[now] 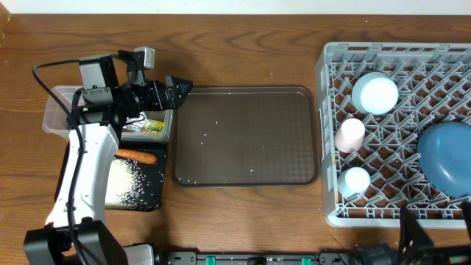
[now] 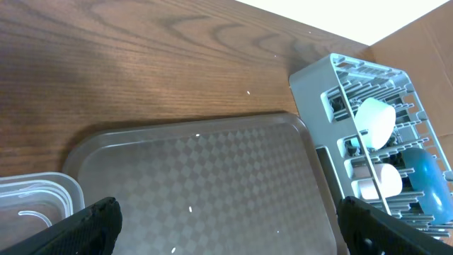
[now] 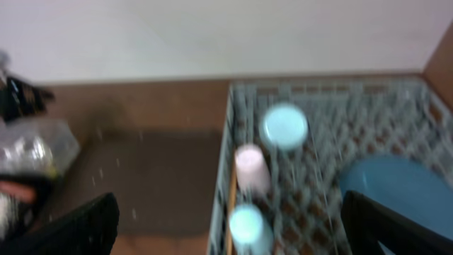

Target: Sort waste into correct bins and load items into the dishwasher rack

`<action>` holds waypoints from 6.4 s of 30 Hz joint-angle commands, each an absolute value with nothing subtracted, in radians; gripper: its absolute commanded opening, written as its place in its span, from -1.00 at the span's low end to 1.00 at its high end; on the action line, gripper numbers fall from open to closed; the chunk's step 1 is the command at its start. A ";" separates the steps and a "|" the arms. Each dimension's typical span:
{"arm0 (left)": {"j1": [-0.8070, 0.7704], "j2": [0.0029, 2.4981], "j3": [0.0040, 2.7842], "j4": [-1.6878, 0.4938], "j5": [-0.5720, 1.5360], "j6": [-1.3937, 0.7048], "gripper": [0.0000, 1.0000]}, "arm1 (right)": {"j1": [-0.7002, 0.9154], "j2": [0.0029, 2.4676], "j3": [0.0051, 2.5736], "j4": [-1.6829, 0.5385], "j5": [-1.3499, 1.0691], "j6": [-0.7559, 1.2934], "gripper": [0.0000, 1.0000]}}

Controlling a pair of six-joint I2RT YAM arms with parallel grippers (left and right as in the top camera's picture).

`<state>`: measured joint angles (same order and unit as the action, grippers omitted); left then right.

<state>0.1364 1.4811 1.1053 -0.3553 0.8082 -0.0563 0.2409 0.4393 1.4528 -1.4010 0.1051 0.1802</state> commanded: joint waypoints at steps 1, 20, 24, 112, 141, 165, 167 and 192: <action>0.139 1.472 1.103 -0.354 0.810 -0.065 1.00 | 0.223 0.413 1.457 -1.488 0.108 0.197 0.99; 0.139 1.472 1.103 -0.354 0.810 -0.065 1.00 | 0.183 0.276 1.393 -1.669 0.134 0.184 0.98; 0.139 1.472 1.103 -0.354 0.810 -0.065 1.00 | 0.162 0.221 1.300 -1.557 0.135 0.181 0.99; 0.139 1.472 1.103 -0.354 0.810 -0.065 1.00 | 0.064 0.005 0.006 -0.070 0.063 0.073 0.99; 0.115 1.251 1.102 -0.357 0.810 -0.065 1.00 | 0.064 0.005 0.006 -0.070 0.063 0.073 0.99; -0.143 0.384 1.102 -0.358 0.810 -0.065 1.00 | 0.064 0.005 0.006 -0.070 0.063 0.073 0.98; -0.143 0.345 1.102 -0.358 0.810 -0.065 1.00 | 0.064 0.005 0.006 -0.070 0.063 0.073 0.99; -0.143 0.054 0.648 -0.356 0.810 0.027 1.00 | 0.064 0.005 0.006 -0.070 0.063 0.073 0.98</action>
